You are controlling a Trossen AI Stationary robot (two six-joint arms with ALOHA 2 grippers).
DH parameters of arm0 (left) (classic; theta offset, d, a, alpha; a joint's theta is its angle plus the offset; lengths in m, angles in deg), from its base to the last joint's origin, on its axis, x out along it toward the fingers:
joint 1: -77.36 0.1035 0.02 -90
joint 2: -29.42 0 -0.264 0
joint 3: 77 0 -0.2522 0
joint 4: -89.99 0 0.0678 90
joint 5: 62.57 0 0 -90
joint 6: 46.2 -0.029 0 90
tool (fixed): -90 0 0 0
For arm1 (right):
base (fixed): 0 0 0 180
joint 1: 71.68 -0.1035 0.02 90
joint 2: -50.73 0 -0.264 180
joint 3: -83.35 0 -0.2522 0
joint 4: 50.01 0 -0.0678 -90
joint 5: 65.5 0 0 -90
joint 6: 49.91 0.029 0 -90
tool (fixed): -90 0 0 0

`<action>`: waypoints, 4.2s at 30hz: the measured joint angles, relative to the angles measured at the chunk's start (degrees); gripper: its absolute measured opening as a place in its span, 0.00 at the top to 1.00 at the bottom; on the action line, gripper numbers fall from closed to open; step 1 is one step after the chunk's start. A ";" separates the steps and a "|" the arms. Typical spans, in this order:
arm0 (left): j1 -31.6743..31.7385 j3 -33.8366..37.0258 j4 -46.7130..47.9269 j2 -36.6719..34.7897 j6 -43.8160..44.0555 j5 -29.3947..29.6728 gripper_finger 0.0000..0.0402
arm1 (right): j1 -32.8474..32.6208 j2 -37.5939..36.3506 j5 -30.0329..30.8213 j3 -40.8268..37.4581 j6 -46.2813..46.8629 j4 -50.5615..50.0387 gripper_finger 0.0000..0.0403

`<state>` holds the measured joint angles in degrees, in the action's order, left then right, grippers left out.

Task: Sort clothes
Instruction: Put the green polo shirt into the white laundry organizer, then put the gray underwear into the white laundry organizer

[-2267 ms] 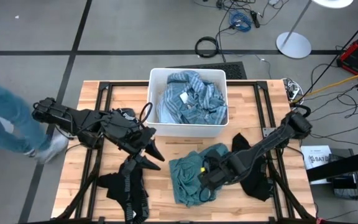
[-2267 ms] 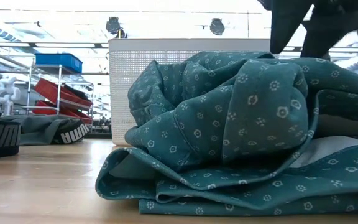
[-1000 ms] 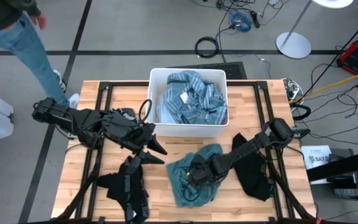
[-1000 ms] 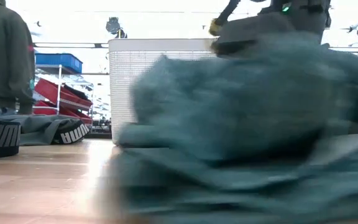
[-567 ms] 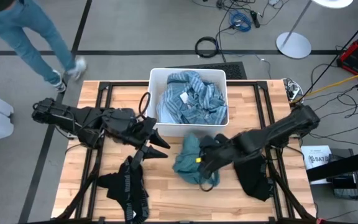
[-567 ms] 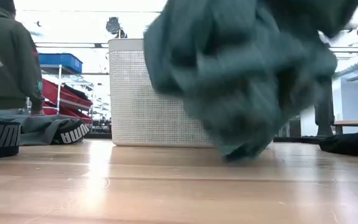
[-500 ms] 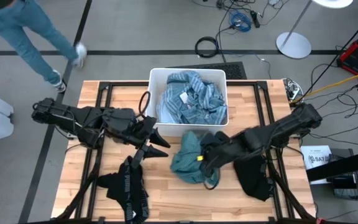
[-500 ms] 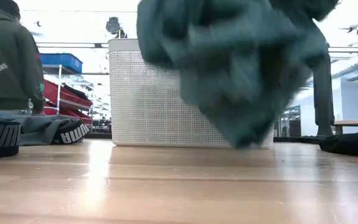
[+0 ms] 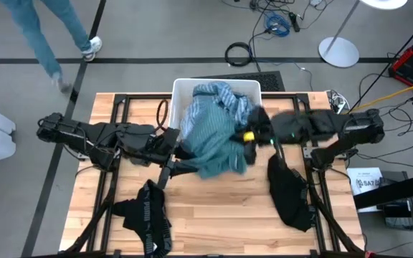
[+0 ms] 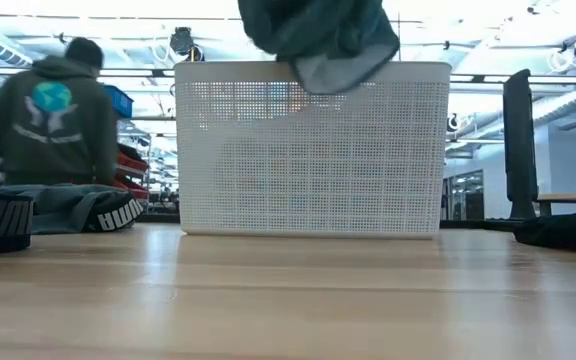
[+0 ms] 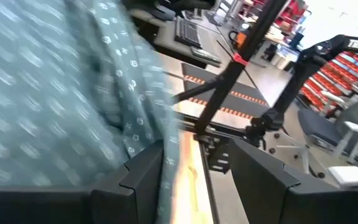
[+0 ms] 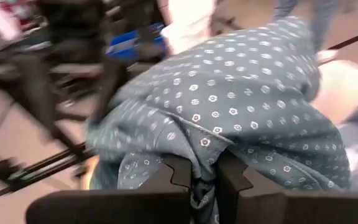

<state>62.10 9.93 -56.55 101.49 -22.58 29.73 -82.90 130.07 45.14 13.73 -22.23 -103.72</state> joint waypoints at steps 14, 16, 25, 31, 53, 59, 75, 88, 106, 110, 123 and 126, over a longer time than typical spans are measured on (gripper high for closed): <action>-0.01 0.00 -5.51 0.00 0.50 5.80 0.54 | 24.65 11.66 -15.52 0.50 -9.27 17.98 0.97; 0.01 0.00 -6.61 0.00 0.54 6.17 0.54 | 26.05 14.96 -15.93 0.59 -8.78 18.96 0.97; -0.46 -0.04 4.15 -3.27 10.24 15.86 0.54 | 28.25 28.74 -16.35 0.50 -7.39 9.45 0.97; -0.52 0.00 19.57 -7.01 20.11 30.79 0.54 | 28.90 31.37 -11.74 0.66 -9.57 0.32 0.97; -0.75 0.00 20.43 -10.32 12.19 37.78 0.54 | 29.05 29.74 -18.89 5.42 -19.91 -6.02 0.76; -0.77 0.00 20.40 -10.29 11.92 37.25 0.54 | 29.29 29.67 -18.73 14.83 -21.81 -12.19 0.61; -2.29 0.00 32.04 -9.62 19.12 31.49 0.54 | 22.56 25.64 -16.35 37.02 -18.96 -39.76 0.54; -5.02 8.27 43.47 -3.66 32.97 28.02 0.54 | 0.25 19.97 -5.26 37.02 -8.22 -46.72 0.54; 4.48 26.54 44.49 2.45 49.56 22.54 0.54 | -13.99 19.88 3.57 37.00 4.17 -50.08 0.54; 6.34 27.82 40.58 2.45 48.08 21.87 0.54 | -14.45 19.88 3.62 37.00 4.90 -50.08 0.54; 9.51 33.17 31.80 3.37 46.36 20.31 0.54 | -14.38 19.88 3.59 37.00 5.67 -50.06 0.54; 10.09 34.74 30.79 3.38 46.42 20.42 0.54 | -14.38 19.88 3.59 37.00 5.40 -50.06 0.54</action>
<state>72.19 44.67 -25.76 104.88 23.84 50.15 -97.28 149.95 48.73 50.73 -16.84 -153.78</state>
